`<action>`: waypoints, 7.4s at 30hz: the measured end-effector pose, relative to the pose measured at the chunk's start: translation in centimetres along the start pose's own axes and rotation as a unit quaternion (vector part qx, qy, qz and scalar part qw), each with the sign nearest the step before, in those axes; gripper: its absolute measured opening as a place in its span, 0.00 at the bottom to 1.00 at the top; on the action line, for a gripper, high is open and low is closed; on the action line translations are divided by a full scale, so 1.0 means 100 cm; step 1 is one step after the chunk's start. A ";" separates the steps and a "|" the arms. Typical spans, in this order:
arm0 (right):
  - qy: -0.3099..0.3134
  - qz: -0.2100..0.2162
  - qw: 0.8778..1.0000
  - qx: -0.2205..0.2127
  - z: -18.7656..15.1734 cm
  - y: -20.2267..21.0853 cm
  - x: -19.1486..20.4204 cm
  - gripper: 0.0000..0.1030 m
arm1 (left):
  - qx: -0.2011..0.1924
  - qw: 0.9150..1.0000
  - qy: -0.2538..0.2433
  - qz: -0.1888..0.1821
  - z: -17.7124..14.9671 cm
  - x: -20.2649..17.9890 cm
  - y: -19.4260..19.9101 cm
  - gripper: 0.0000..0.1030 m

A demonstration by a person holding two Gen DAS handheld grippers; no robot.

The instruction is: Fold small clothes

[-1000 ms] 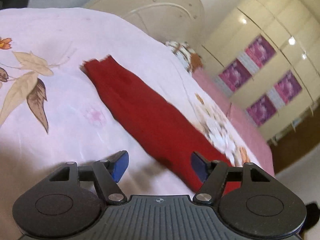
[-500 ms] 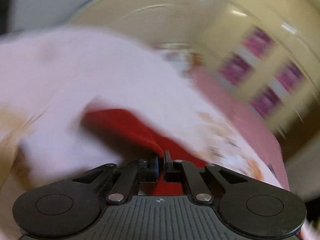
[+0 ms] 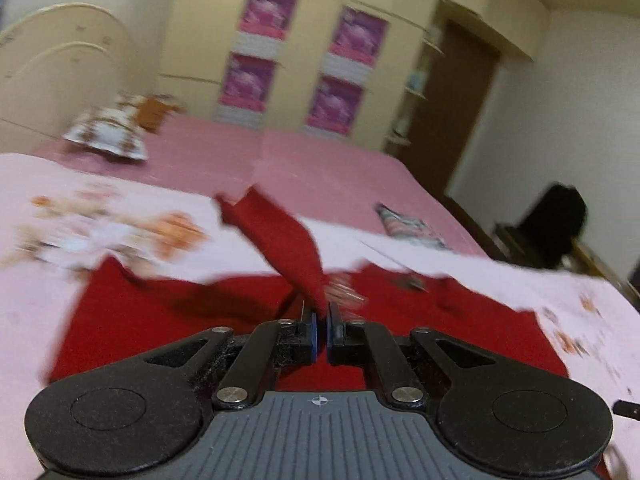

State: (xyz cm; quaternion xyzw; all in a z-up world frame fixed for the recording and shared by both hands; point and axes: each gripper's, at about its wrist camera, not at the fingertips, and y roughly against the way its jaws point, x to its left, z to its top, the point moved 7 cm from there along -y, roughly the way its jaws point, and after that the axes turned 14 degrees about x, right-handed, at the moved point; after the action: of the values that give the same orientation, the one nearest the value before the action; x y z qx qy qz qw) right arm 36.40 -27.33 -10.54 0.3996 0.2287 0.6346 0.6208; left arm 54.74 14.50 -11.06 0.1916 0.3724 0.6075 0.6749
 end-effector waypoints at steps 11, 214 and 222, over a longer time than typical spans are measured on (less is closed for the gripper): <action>-0.033 0.006 0.999 0.008 -0.015 0.007 -0.016 0.35 | 0.121 0.983 -0.136 -0.007 -0.052 -0.132 -0.050 0.04; -0.080 0.132 0.983 0.101 -0.214 0.102 0.012 0.51 | 0.135 0.979 0.113 -0.100 -0.308 0.019 0.217 0.59; -0.120 0.190 0.968 0.112 -0.212 0.092 0.019 0.49 | 0.132 0.948 0.212 -0.197 -0.309 0.037 0.194 0.56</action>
State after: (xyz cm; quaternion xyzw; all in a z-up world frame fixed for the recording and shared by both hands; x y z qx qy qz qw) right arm 14.20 -22.25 -15.11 0.5761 0.1425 0.6582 0.4632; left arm 18.83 15.75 -18.36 0.0691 0.6140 0.4346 0.6553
